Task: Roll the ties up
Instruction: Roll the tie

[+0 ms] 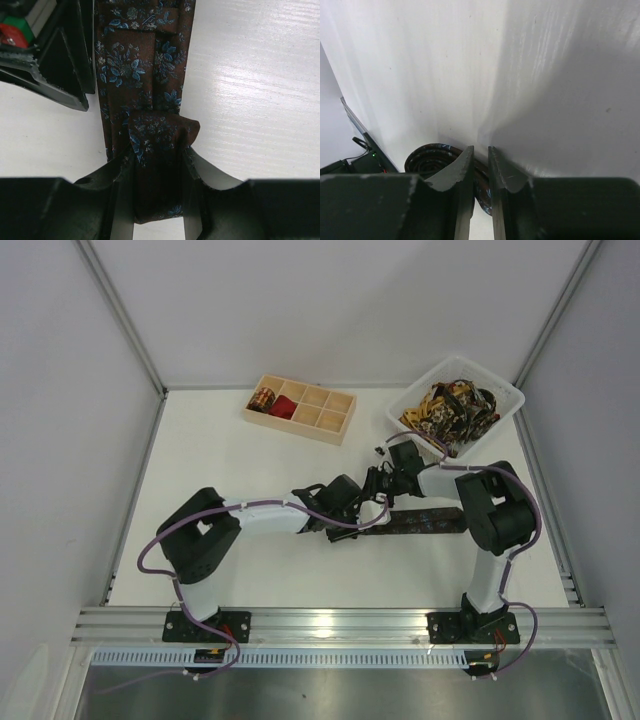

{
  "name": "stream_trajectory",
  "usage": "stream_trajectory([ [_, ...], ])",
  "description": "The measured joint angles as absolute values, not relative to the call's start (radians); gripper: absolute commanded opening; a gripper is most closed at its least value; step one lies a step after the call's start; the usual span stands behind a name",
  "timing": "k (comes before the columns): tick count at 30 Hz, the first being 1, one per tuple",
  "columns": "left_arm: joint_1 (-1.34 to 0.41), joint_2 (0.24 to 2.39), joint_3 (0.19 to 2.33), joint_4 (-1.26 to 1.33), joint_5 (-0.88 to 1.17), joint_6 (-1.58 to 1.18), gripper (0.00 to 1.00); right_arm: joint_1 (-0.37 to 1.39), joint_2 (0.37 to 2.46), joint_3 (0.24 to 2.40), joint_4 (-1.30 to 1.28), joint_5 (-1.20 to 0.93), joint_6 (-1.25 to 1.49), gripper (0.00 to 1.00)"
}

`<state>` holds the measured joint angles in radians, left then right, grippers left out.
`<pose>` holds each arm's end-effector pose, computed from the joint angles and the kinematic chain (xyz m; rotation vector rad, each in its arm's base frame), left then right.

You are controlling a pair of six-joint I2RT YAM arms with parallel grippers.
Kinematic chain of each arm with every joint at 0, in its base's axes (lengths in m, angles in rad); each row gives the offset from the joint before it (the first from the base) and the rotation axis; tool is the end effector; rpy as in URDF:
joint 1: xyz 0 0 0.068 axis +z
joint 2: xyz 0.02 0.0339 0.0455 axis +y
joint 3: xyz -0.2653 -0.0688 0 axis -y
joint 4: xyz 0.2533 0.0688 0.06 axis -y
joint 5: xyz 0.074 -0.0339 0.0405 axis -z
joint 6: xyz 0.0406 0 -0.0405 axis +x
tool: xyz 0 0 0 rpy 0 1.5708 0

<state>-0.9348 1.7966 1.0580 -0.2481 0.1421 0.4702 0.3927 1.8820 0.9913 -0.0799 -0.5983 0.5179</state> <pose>0.2152 -0.3011 0.1506 1.7107 1.9353 -0.3576 0.3312 0.1619 0.1181 -0.0867 2.6632 1.0957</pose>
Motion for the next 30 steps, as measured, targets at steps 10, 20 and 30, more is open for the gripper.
stream_trajectory([
  [10,-0.935,1.796,1.058,-0.249,0.126,0.46,0.4,0.398,1.853,0.936,-0.058,-0.608,0.524,0.2],
  [20,-0.934,1.772,1.041,-0.257,0.11,0.442,0.44,0.398,1.845,0.902,-0.023,-0.636,0.523,0.2],
  [30,-0.929,1.773,1.042,-0.263,0.108,0.419,0.44,0.398,1.832,0.88,-0.016,-0.646,0.523,0.2],
])
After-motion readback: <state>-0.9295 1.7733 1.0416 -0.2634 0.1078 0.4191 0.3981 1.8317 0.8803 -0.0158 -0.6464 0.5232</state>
